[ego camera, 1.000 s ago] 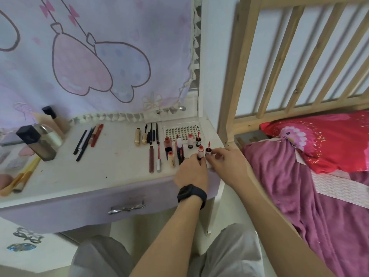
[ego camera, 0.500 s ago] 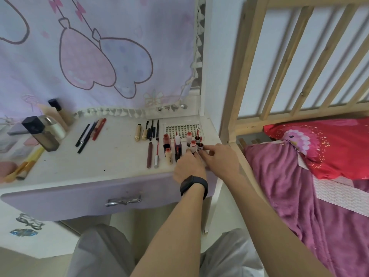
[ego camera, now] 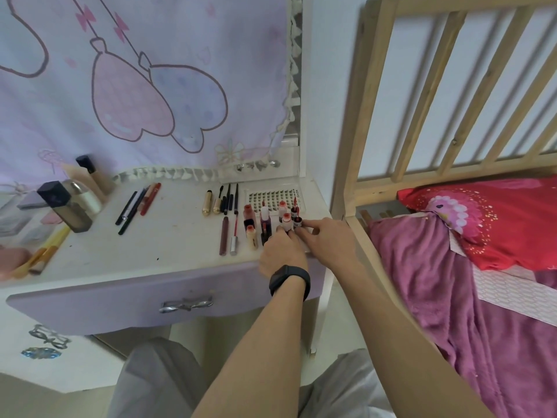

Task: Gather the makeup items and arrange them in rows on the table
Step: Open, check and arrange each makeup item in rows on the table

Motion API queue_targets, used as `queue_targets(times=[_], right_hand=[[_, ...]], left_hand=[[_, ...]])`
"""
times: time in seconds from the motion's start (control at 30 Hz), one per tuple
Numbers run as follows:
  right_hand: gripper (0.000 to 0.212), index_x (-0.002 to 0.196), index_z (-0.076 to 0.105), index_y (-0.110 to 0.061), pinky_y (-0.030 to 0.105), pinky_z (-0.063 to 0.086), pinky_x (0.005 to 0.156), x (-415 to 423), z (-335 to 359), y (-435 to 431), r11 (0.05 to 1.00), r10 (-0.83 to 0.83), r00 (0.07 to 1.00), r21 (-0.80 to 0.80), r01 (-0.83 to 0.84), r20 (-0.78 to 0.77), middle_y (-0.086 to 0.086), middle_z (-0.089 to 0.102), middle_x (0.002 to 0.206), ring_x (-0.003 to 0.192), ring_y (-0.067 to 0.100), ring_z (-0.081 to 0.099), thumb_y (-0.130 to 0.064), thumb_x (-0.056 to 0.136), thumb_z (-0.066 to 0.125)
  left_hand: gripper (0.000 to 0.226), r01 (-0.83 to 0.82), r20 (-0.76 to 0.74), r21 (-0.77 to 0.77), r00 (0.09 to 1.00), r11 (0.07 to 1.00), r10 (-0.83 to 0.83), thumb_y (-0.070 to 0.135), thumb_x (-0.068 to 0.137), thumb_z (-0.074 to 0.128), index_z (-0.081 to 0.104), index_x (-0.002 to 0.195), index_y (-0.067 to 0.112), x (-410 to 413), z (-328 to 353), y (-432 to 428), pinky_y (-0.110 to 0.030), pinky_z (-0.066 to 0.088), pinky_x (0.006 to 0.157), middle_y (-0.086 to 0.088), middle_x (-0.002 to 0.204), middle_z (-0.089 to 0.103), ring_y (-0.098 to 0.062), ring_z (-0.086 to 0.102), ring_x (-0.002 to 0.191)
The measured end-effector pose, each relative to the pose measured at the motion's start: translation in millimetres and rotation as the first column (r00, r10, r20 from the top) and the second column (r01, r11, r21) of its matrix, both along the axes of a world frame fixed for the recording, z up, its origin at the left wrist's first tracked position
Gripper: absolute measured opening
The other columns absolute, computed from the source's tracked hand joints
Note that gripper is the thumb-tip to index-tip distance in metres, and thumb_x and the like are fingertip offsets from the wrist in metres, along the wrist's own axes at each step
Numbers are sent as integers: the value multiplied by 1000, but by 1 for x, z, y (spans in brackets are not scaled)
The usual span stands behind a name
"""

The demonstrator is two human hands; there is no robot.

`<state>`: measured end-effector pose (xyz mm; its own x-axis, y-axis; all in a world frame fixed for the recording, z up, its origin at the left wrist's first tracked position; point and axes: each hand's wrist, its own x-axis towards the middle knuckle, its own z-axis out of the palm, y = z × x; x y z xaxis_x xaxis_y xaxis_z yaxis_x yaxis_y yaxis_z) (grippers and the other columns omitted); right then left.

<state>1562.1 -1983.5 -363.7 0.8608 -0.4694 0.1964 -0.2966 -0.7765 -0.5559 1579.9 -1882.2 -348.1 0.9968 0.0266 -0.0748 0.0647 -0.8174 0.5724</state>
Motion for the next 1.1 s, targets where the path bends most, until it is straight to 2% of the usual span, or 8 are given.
queue_targets(times=[0.23, 0.37, 0.43, 0.5, 0.63, 0.77, 0.9, 1.1], right_hand=[[45, 130, 68, -27, 30, 53, 81, -6, 0, 0, 998, 10, 1000, 54, -11, 26, -4, 75, 97, 93, 17, 68, -53, 95, 61], [46, 132, 67, -22, 32, 48, 83, -14, 0, 2, 996, -8, 999, 87, 5, 35, -7, 64, 87, 91, 15, 60, -48, 93, 65], [41, 129, 68, -22, 31, 46, 87, -22, 1, 4, 994, -22, 999, 111, 16, 45, -5, 64, 92, 96, 16, 60, -40, 92, 68], [35, 124, 70, -22, 24, 43, 84, -33, 1, 7, 988, -42, 995, 154, 28, 92, -6, 66, 97, 98, 13, 61, -31, 91, 69], [26, 119, 72, -23, 26, 49, 88, -66, 1, 21, 980, -55, 985, 197, 23, 161, -7, 68, 108, 94, 6, 62, -21, 93, 67], [22, 113, 76, -21, 22, 50, 86, -97, -1, 47, 981, -29, 982, 196, -8, 189, -7, 72, 108, 96, 6, 63, -13, 94, 69], [21, 112, 77, -25, 1, 37, 86, -106, 1, 80, 987, 82, 980, 118, -105, 182, -17, 68, 109, 97, -10, 56, -15, 95, 69], [23, 118, 73, -29, -3, 30, 92, -68, 14, 134, 973, 201, 955, 68, -220, 220, -28, 60, 114, 102, -13, 50, -25, 96, 66]], left_hand=[[30, 69, 13, -37, 998, 997, -69, 39, 103, 40, 57, 121, 22, -4, -2, 7, -32, 39, 69, -5, 113, 66, -25, 63, 103], [38, 123, 42, -128, 992, 984, -119, 38, 103, 41, 53, 137, 27, -16, -6, 15, -35, 46, 82, -5, 123, 65, -25, 61, 111], [44, 149, 64, -205, 988, 967, -139, 37, 102, 43, 47, 145, 29, -27, -13, 21, -35, 48, 90, -3, 126, 65, -25, 60, 114], [48, 134, 59, -277, 991, 951, -123, 36, 101, 45, 44, 148, 30, -36, -19, 28, -34, 49, 89, -2, 123, 67, -24, 61, 112], [36, 206, 112, -342, 978, 917, -178, 36, 100, 48, 60, 134, 31, -47, -29, 47, -30, 50, 89, 6, 119, 69, -15, 63, 109], [23, 409, 225, -278, 907, 869, -355, 36, 99, 52, 68, 115, 32, -41, -29, 78, -25, 52, 78, 10, 102, 69, -7, 61, 86], [25, 535, 299, -110, 821, 838, -485, 37, 98, 52, 66, 118, 33, -26, -25, 124, -30, 54, 80, 10, 108, 65, -9, 61, 94], [21, 534, 375, 27, 778, 845, -504, 34, 95, 56, 69, 112, 34, 9, -7, 207, -24, 50, 74, 12, 106, 65, -7, 58, 96]])
